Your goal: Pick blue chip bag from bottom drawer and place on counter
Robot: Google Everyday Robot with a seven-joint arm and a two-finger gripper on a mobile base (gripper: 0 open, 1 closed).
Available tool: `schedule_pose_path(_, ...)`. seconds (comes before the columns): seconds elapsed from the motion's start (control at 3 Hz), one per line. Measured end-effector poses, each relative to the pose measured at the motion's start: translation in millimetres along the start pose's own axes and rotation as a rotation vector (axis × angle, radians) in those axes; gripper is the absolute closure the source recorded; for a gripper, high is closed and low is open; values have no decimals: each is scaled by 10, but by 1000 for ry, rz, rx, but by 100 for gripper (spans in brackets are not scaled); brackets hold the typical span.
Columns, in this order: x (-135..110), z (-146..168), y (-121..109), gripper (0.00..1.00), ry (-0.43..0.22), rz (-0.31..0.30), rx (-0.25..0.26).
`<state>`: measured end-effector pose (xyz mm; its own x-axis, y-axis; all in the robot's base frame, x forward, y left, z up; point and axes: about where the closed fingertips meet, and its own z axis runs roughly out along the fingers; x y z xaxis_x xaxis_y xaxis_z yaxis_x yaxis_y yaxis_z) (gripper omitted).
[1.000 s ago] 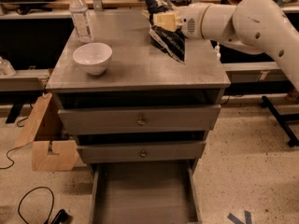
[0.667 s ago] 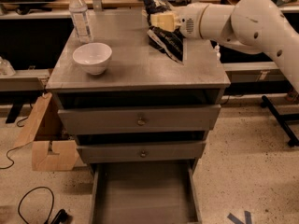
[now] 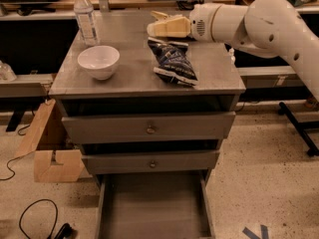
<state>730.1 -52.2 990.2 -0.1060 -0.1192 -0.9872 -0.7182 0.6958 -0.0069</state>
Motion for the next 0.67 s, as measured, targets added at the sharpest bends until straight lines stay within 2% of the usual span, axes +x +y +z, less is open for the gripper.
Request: schedule_pose_path(0.67, 13, -31, -12, 0, 24, 0, -11)
